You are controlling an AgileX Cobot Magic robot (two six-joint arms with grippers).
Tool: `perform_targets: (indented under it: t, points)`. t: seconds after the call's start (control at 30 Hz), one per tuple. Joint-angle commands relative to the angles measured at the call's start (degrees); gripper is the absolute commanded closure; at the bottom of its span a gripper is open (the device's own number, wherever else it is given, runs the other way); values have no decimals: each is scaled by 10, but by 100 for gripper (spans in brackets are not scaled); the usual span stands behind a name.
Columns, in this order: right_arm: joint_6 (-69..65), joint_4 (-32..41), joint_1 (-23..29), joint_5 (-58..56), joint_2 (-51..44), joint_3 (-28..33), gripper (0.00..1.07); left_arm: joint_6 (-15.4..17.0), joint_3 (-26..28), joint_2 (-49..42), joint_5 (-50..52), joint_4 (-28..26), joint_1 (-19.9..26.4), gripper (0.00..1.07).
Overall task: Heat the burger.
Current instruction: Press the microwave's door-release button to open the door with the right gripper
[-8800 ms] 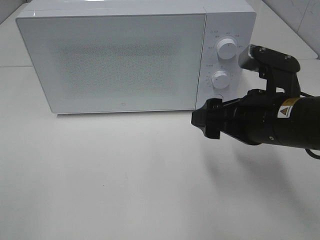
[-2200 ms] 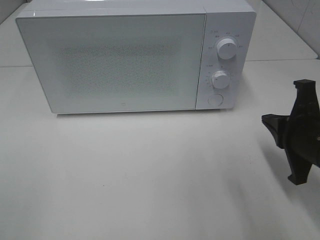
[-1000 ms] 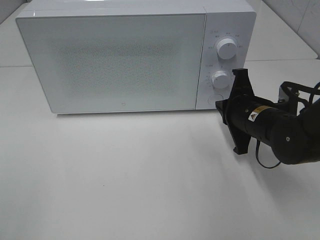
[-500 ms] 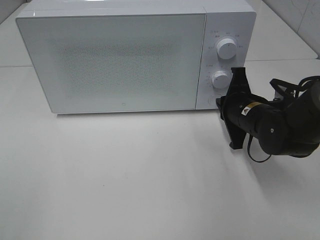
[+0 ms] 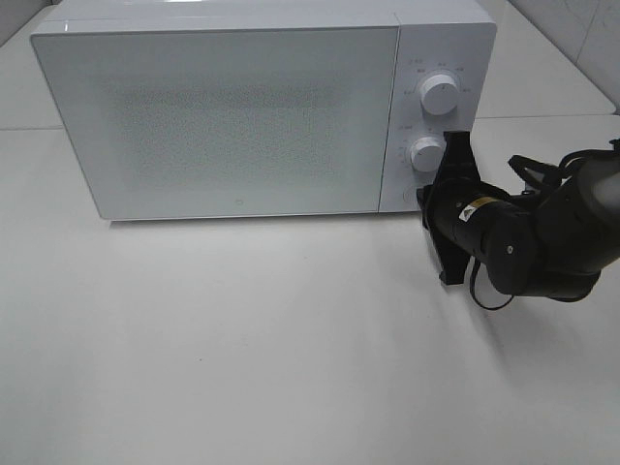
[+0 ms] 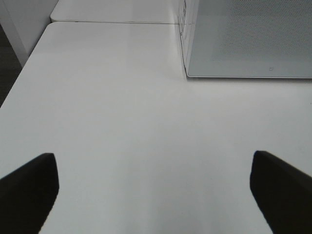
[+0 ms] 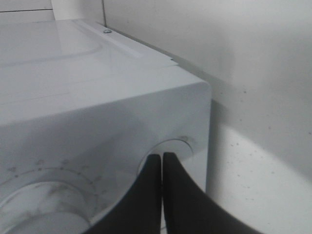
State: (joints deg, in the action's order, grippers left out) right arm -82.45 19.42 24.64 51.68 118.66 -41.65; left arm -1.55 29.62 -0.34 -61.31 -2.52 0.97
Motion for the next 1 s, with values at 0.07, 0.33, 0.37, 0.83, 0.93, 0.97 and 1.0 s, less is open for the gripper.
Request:
perform_targets:
  t: [0.07, 0.33, 0.37, 0.83, 0.93, 0.97, 1.0]
  points:
    - [25, 1, -1, 22, 1, -12, 107, 3, 0, 3, 0, -1, 1, 6]
    - [37, 9, -3, 28, 1, -28, 107, 3, 0, 3, 0, -1, 1, 6]
    - [51, 10, -7, 28, 1, -28, 107, 3, 0, 3, 0, -1, 1, 6]
    - [49, 19, -28, 72, 1, -28, 107, 3, 0, 3, 0, -1, 1, 6]
    - [44, 17, -28, 81, 1, -34, 107, 3, 0, 3, 0, -1, 1, 6]
    - [44, 5, -28, 79, 1, -44, 107, 3, 0, 3, 0, -1, 1, 6]
    - [44, 1, -27, 79, 1, -50, 107, 3, 0, 3, 0, -1, 1, 6]
